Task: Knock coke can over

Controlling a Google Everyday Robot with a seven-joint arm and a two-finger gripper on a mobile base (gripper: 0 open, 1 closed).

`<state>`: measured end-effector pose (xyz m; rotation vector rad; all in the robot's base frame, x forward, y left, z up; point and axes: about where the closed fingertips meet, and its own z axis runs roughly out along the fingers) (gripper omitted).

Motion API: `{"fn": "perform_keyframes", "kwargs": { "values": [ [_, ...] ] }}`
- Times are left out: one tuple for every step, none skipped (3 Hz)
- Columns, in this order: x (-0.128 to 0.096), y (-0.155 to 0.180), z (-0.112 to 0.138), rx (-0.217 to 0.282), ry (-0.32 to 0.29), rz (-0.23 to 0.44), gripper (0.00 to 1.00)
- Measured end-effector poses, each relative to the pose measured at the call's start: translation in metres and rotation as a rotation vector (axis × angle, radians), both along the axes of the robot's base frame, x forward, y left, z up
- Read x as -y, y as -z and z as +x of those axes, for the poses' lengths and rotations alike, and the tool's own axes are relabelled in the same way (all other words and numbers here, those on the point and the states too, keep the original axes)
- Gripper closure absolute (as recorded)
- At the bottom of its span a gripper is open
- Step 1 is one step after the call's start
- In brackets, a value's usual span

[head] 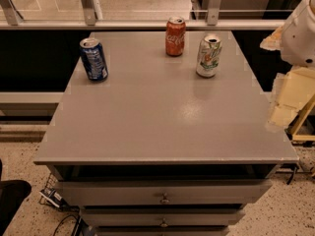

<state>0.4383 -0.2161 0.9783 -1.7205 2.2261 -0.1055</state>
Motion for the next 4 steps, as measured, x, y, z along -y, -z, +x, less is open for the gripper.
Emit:
{"fn": "perform_keyframes", "kwargs": {
  "values": [
    [0.000,0.000,0.000,0.000,0.000,0.000,0.00],
    [-0.004,-0.001,0.004,0.035,0.015,0.011,0.00],
    [-0.023,0.017,0.014,0.066,0.052,0.123,0.00],
    [-0.057,0.055,0.023,0.066,0.078,0.320,0.00]
  ]
}}
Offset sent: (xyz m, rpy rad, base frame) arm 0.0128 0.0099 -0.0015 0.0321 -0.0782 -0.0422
